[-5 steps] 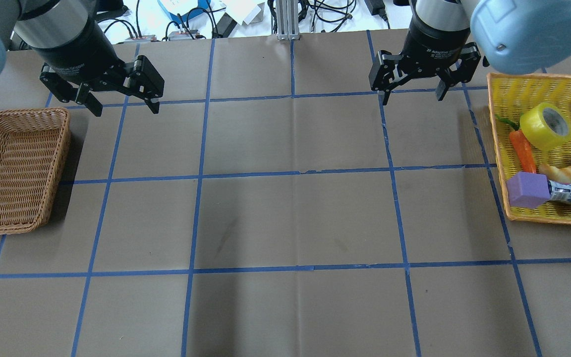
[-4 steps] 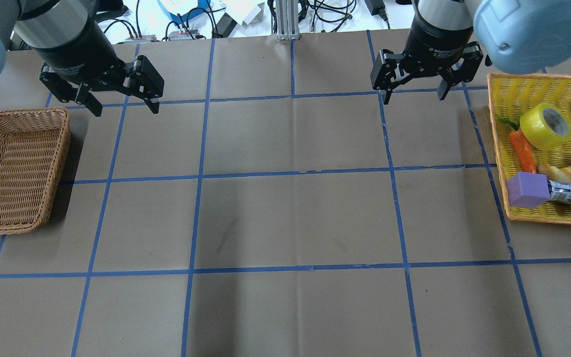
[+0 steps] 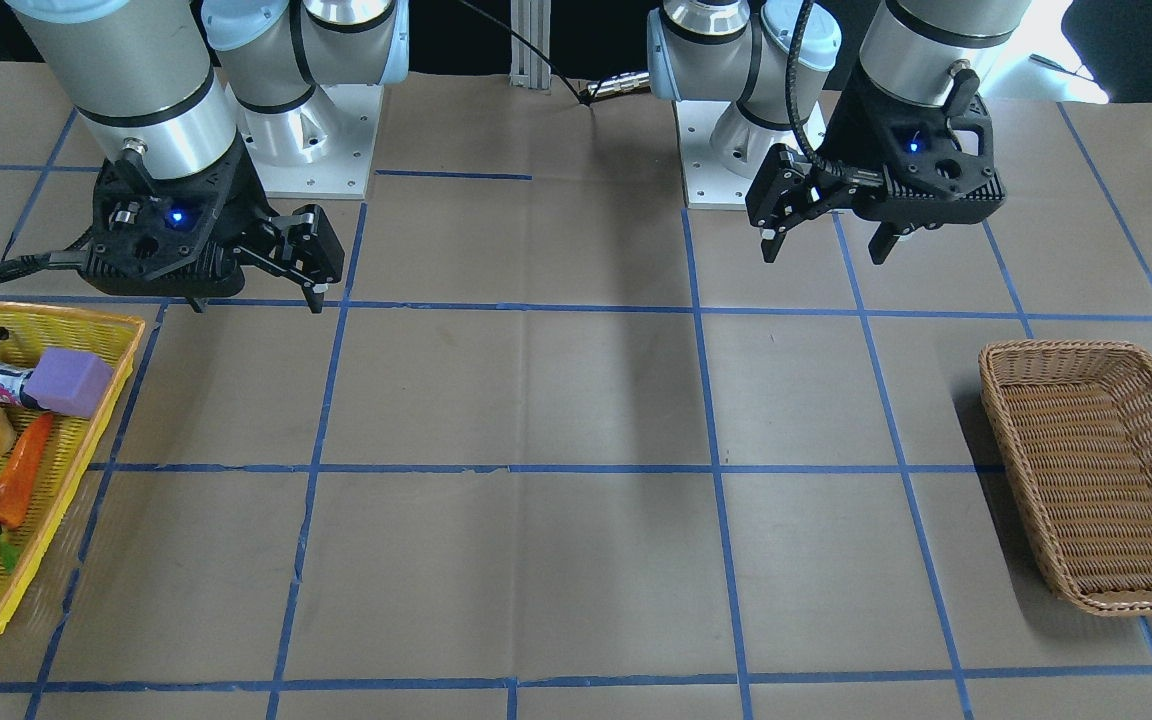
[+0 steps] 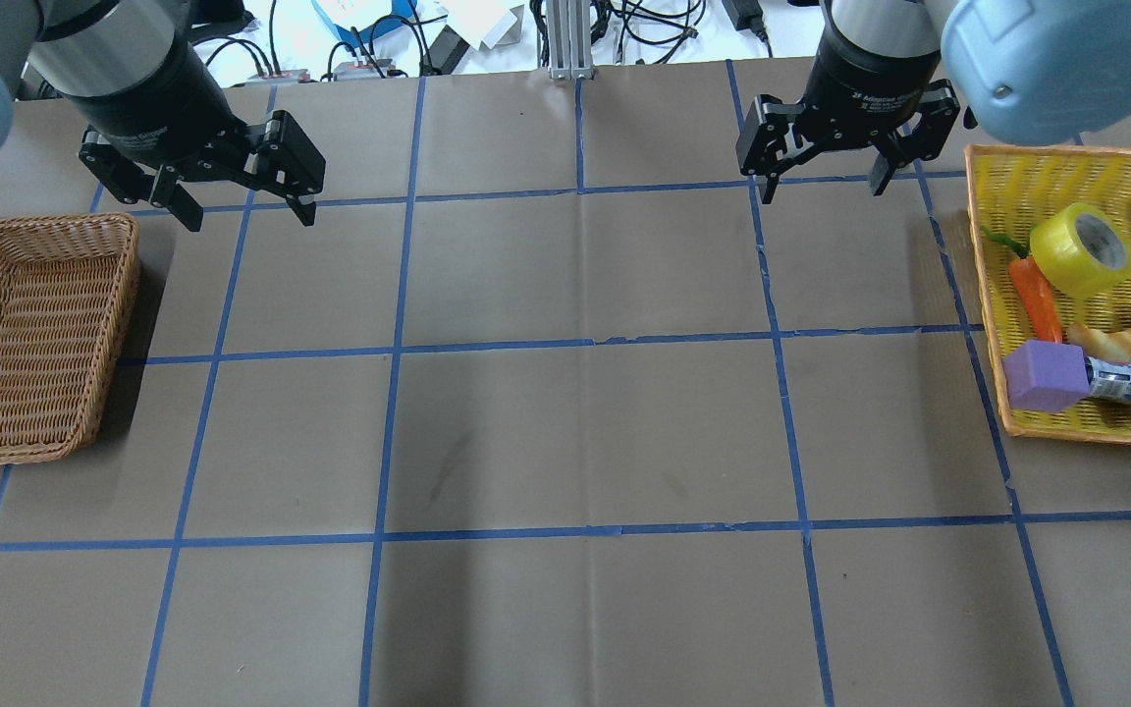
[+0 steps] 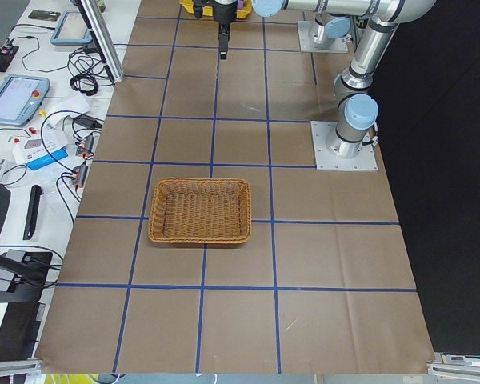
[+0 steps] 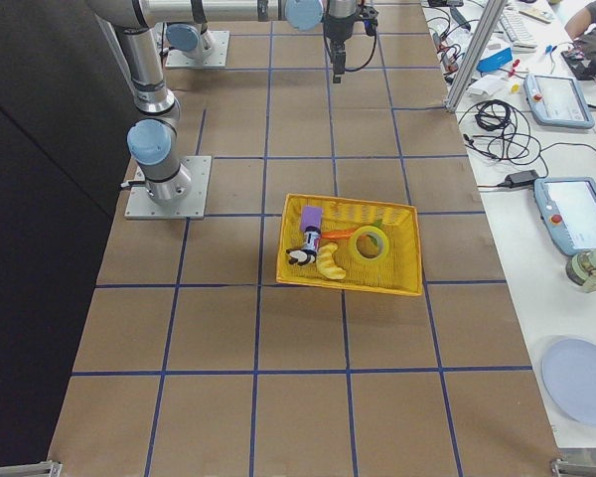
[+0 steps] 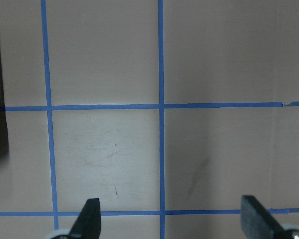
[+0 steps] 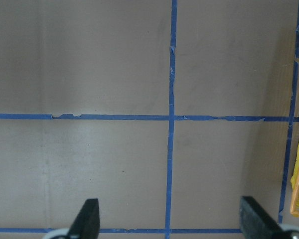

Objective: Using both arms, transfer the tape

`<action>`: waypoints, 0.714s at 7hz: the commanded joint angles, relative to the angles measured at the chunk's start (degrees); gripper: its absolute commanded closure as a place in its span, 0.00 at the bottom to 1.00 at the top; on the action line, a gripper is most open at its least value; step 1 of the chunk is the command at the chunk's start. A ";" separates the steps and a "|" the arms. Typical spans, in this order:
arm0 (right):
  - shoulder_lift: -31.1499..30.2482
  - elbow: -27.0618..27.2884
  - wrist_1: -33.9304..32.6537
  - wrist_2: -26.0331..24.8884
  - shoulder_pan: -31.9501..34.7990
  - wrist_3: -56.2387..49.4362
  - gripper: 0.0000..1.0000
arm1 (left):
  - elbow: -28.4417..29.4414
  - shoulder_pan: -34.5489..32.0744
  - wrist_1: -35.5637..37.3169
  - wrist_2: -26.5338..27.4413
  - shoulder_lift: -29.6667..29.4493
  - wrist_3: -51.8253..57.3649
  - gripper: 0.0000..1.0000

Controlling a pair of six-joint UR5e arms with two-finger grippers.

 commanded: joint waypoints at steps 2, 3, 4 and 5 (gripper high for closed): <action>4.56 0.04 -7.24 -0.80 -10.51 -19.20 0.00 | -0.01 0.06 0.09 -0.07 -0.21 0.07 0.00; 6.23 0.04 -7.87 -0.54 -18.67 -32.41 0.00 | -0.01 0.15 0.09 -0.07 -0.21 0.07 0.00; 11.03 0.04 -12.48 0.08 -25.19 -43.85 0.00 | -0.01 0.15 0.09 -0.07 -0.30 -0.02 0.00; 14.56 0.04 -16.71 0.43 -30.56 -52.40 0.00 | -0.01 0.15 0.09 -0.07 -0.30 0.07 0.00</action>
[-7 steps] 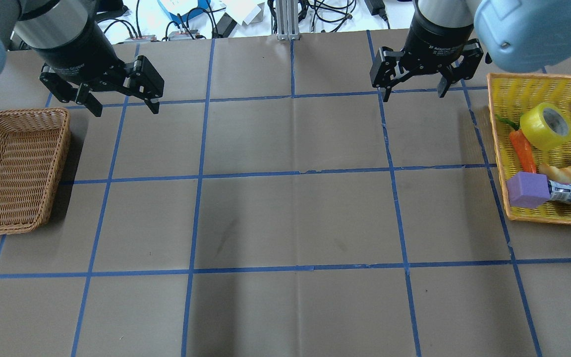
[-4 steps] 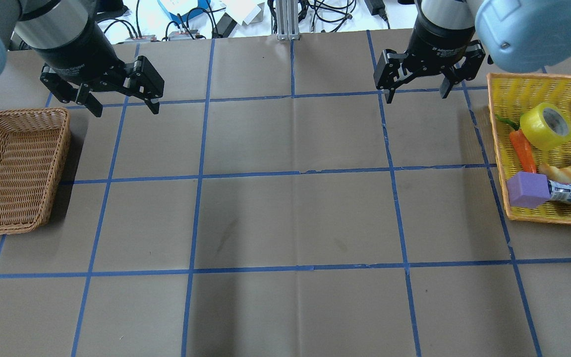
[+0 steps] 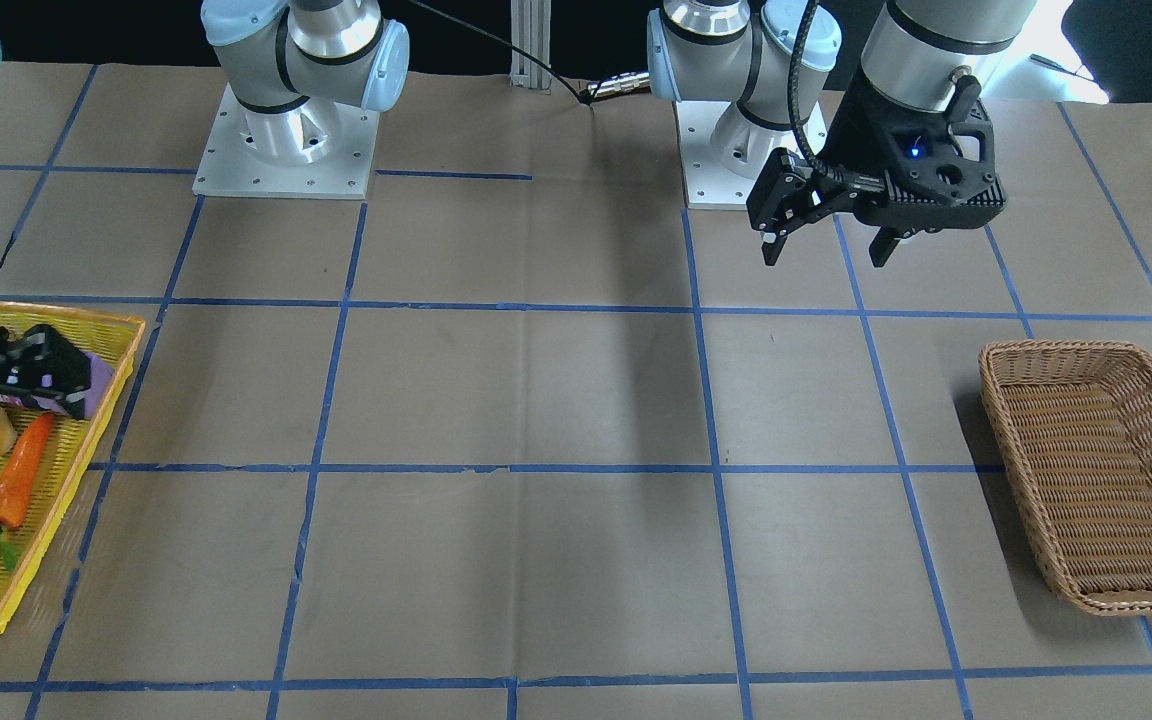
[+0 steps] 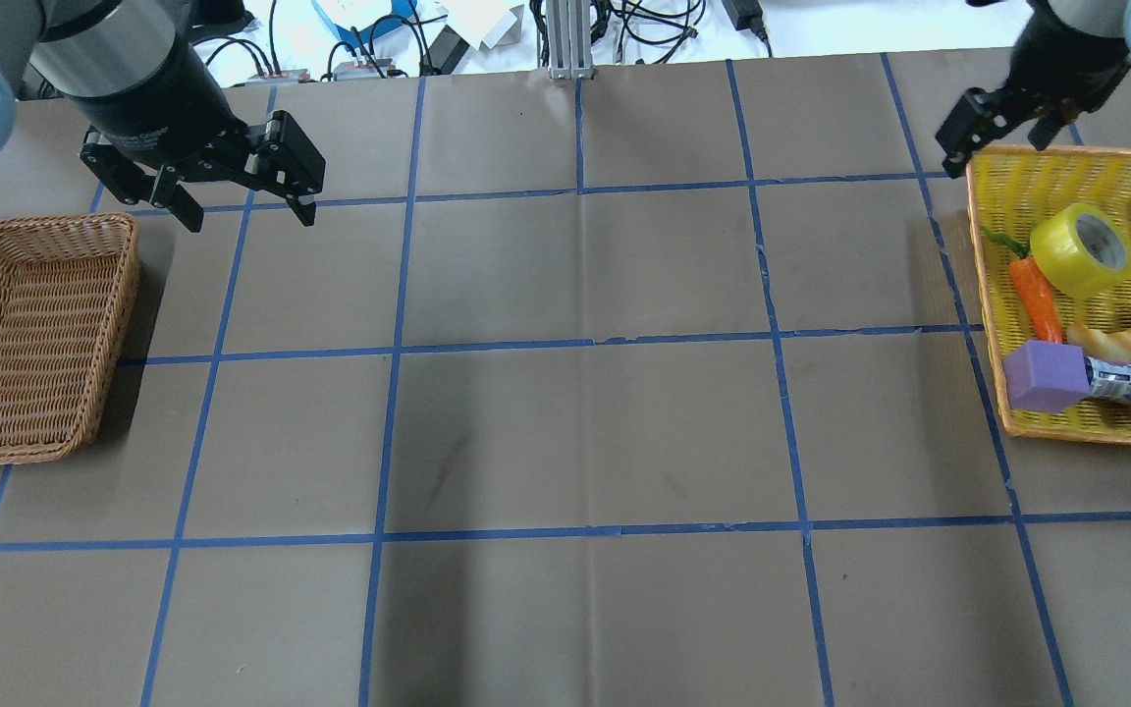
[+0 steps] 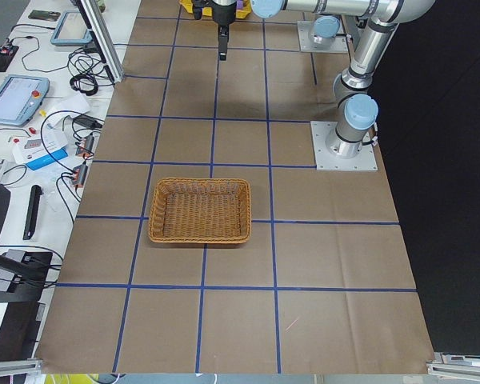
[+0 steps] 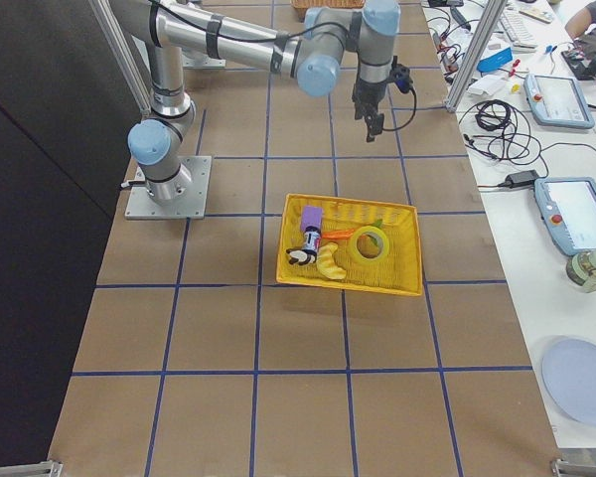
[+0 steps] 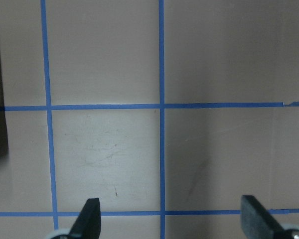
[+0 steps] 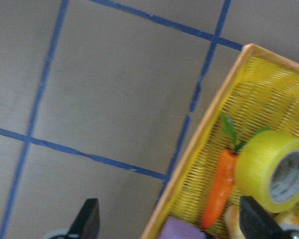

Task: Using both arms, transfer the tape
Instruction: 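Reach the right gripper into the yellow basket and grasp the yellow tape roll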

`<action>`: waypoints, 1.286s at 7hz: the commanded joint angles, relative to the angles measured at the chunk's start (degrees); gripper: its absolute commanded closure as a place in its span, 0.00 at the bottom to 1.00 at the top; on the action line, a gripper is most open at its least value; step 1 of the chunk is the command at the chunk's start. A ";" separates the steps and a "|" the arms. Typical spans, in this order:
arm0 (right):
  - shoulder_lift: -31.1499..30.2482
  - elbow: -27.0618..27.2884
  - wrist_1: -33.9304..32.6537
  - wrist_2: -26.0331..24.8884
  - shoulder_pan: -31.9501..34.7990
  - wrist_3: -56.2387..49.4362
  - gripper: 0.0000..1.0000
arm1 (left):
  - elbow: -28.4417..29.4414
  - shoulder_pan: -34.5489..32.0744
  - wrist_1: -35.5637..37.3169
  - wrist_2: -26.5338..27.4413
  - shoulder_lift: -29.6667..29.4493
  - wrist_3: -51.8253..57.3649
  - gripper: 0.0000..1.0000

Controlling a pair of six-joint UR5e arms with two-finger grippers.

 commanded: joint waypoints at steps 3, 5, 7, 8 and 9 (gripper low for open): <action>11.26 0.08 -5.22 5.30 -12.22 -13.17 0.00 | 0.00 0.01 0.01 0.00 -0.03 0.04 0.00; 13.64 0.17 -5.13 6.46 -13.28 -13.96 0.00 | 0.00 0.01 0.01 0.00 -0.03 -0.05 0.00; 14.09 0.52 -4.43 6.20 -13.81 -13.79 0.52 | 0.00 0.01 0.09 0.00 -0.12 -0.05 0.00; 14.09 1.05 -4.34 6.20 -13.99 -13.79 0.77 | 0.00 0.01 0.09 0.00 -0.03 -0.05 0.00; 14.09 1.22 -4.25 6.29 -14.08 -13.79 0.92 | 0.00 0.01 0.01 0.00 -0.03 -0.05 0.00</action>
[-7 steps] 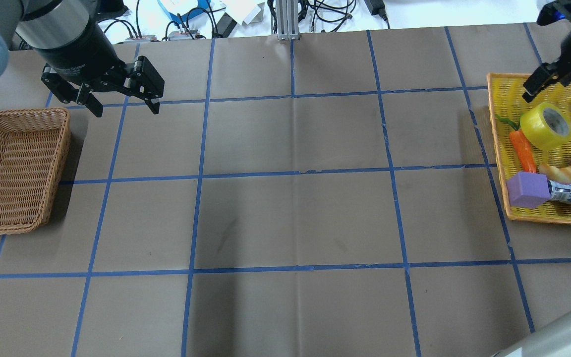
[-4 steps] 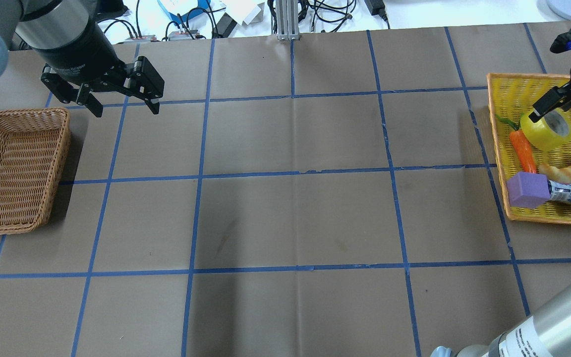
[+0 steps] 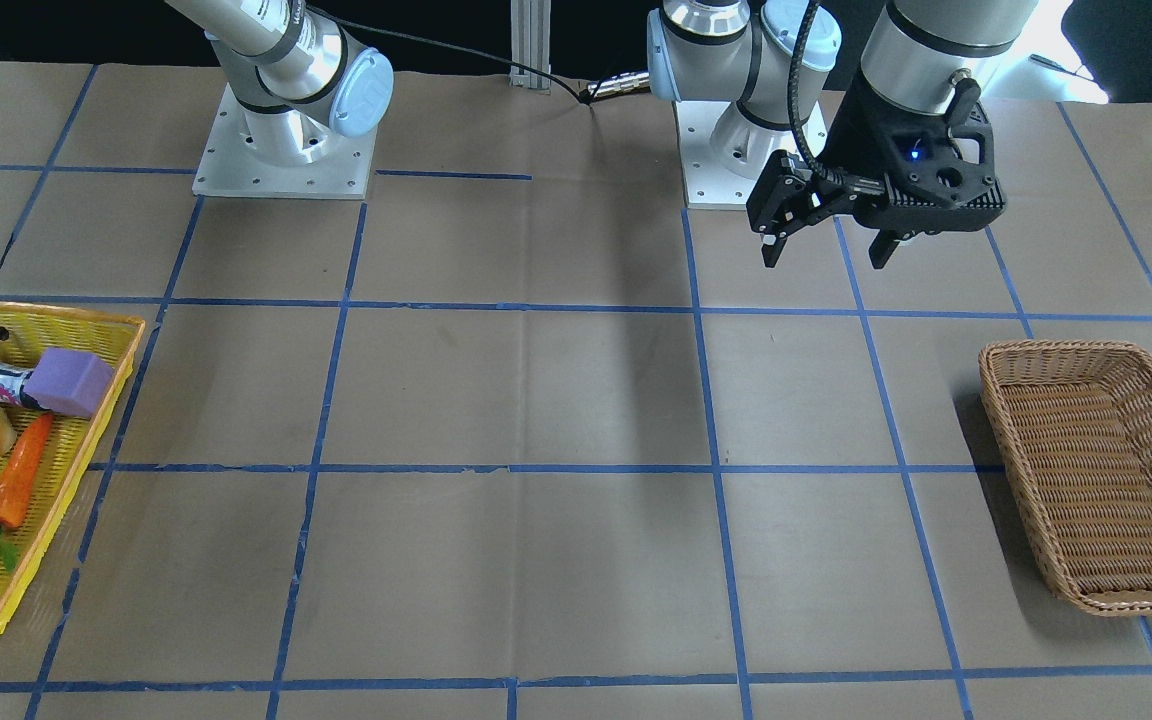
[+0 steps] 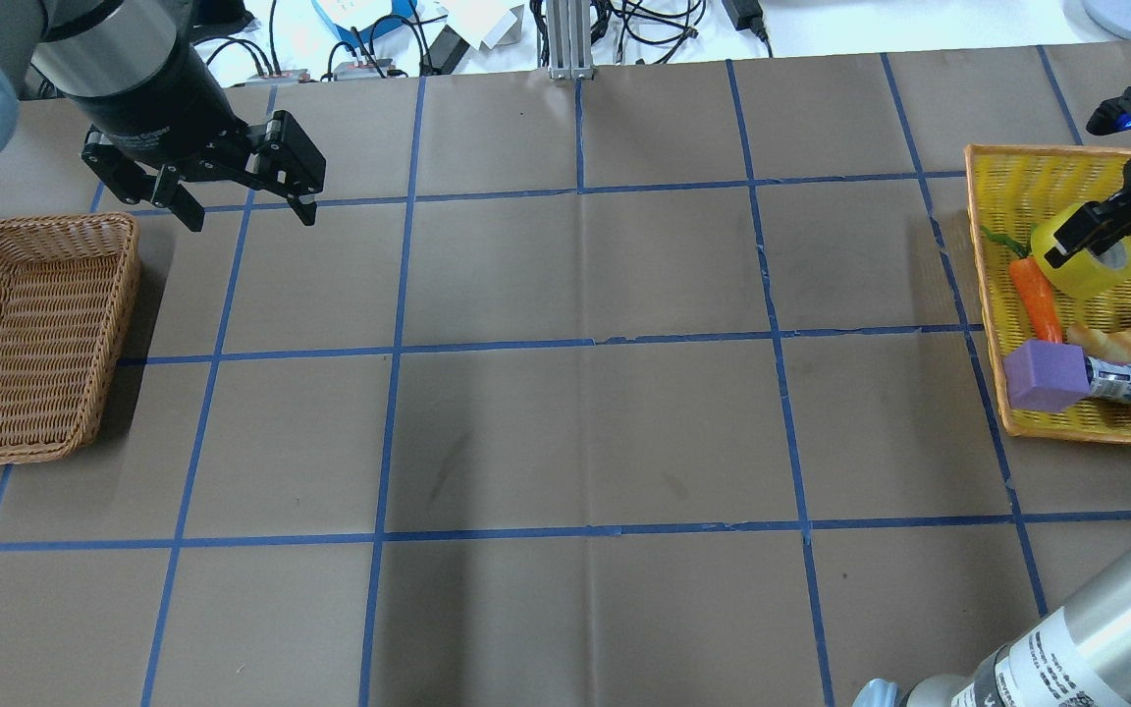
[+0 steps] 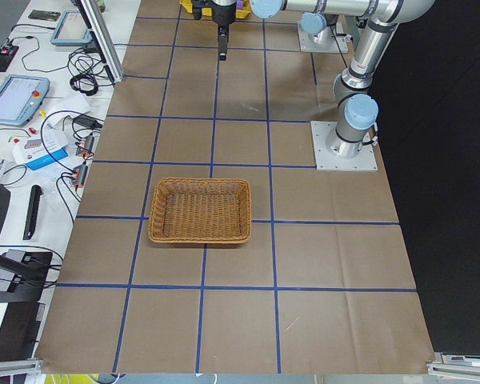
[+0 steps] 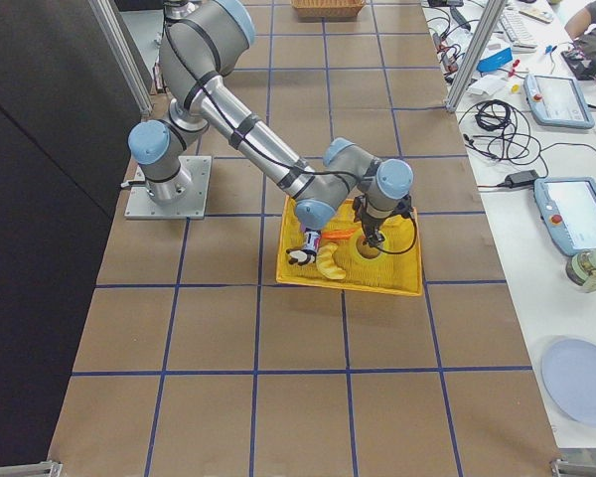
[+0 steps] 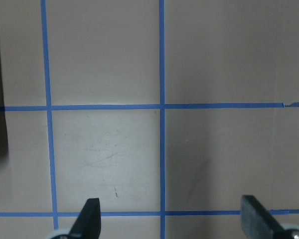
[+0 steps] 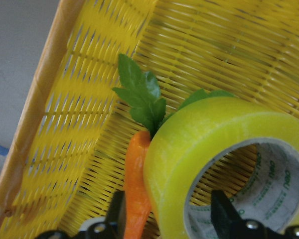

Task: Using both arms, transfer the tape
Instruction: 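Reach the right gripper into the yellow basket and grasp the yellow tape roll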

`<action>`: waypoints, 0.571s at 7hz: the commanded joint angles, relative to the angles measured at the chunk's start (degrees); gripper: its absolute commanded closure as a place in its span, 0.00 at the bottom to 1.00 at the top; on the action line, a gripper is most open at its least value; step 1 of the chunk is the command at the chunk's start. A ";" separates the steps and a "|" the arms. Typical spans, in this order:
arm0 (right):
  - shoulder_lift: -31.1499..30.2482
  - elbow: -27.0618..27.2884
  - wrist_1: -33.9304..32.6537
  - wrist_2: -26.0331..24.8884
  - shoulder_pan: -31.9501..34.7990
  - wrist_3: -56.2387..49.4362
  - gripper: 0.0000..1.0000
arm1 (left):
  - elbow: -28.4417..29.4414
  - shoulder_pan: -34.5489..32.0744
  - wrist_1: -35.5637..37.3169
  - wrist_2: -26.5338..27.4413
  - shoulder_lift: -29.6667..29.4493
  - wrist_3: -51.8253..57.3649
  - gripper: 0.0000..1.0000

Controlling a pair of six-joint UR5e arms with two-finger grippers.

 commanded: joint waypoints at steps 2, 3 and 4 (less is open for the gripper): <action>-0.47 -0.18 0.87 1.96 -0.15 0.53 0.98 | 0.00 0.09 0.11 0.00 -0.06 0.00 0.00; -1.69 -1.14 3.13 2.32 -0.07 2.62 0.97 | 0.00 0.09 0.11 0.00 -0.06 0.00 0.00; -5.53 -1.93 4.81 2.24 0.89 5.69 0.96 | 0.00 0.09 0.11 0.00 -0.06 0.09 0.00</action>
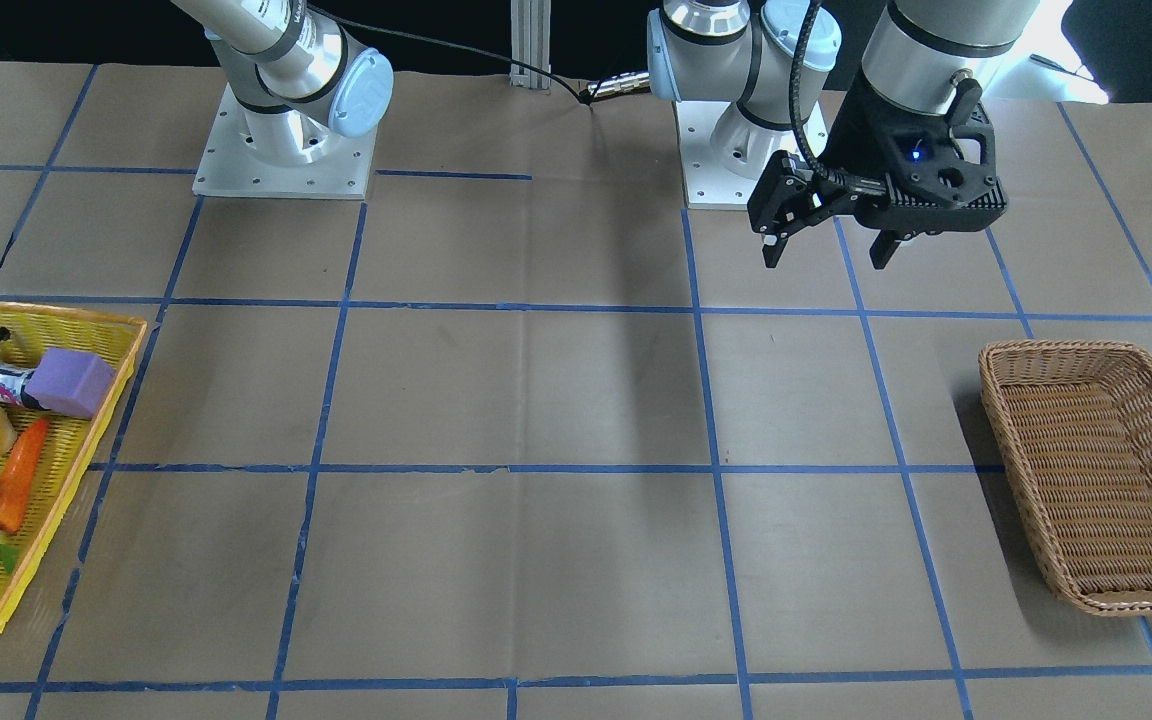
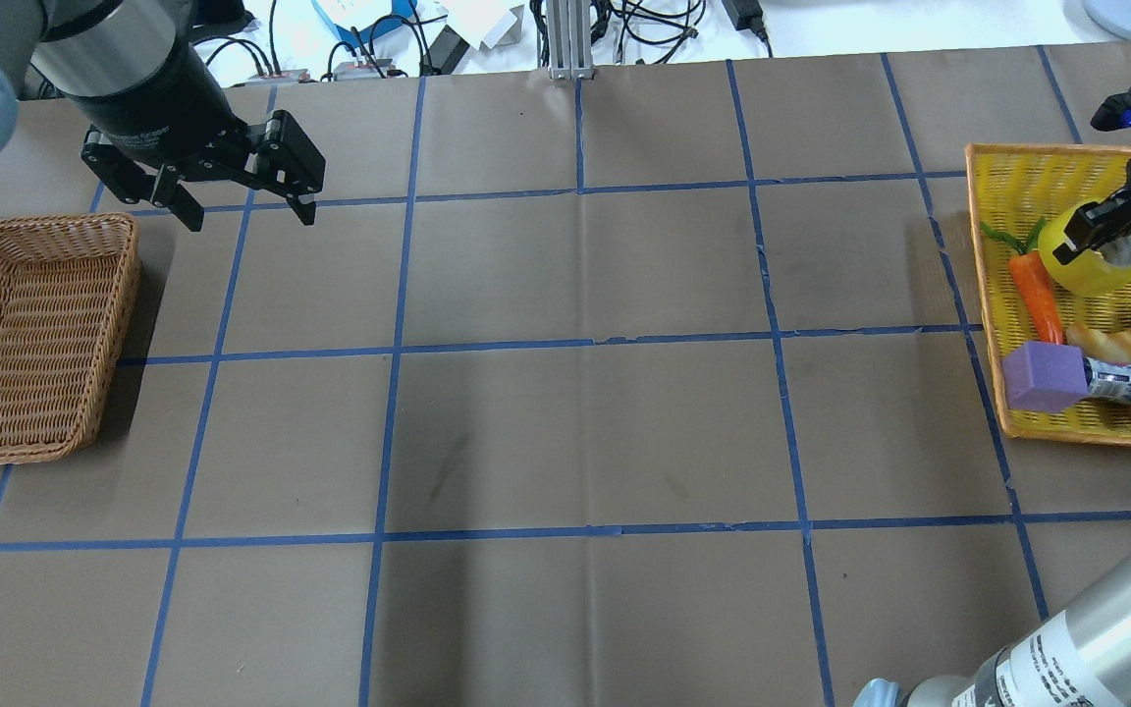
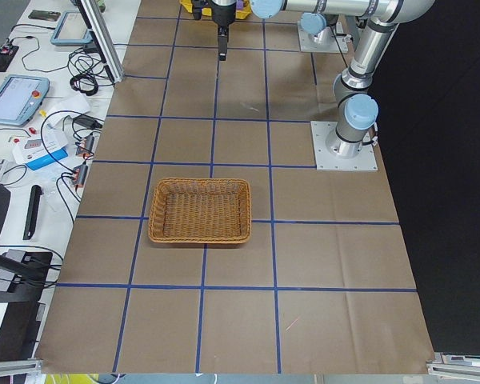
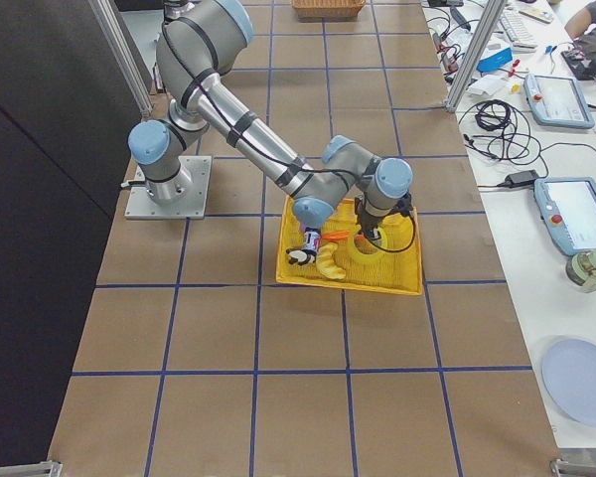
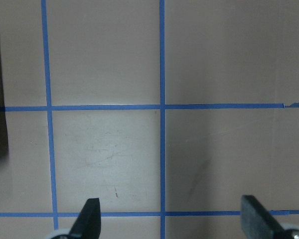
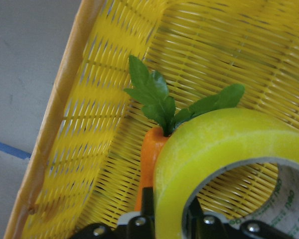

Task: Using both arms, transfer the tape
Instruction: 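Reach the right gripper into the yellow basket and grasp the yellow tape roll, then lift the tape roll with the right gripper and carry it to table center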

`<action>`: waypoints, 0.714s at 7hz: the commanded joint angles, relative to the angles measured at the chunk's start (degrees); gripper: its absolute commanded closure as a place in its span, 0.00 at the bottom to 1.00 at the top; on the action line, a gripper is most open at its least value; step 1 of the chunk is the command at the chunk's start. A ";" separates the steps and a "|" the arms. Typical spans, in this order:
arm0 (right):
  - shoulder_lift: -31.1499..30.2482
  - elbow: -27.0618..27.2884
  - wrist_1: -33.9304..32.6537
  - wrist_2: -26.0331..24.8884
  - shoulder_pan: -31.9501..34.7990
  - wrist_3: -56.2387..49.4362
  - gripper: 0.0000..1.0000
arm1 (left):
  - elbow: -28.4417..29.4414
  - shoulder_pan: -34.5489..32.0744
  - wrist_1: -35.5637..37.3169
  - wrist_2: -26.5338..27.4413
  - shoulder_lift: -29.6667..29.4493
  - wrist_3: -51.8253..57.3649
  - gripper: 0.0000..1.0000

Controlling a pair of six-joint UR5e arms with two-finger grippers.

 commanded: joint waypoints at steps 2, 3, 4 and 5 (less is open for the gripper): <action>-10.15 -0.11 9.58 0.26 9.93 15.65 0.96 | 0.00 0.01 0.10 0.00 -0.01 -0.02 0.00; -11.48 0.51 11.61 0.26 16.69 20.95 0.96 | 0.00 0.01 0.10 -0.17 -0.19 -0.02 0.00; -12.19 2.17 10.76 0.43 24.76 30.92 0.96 | 0.00 0.01 0.10 -0.26 -0.45 -0.02 0.00; -11.94 4.27 6.31 0.43 32.41 40.50 0.94 | 0.00 0.01 0.10 -0.18 -0.45 -0.02 0.00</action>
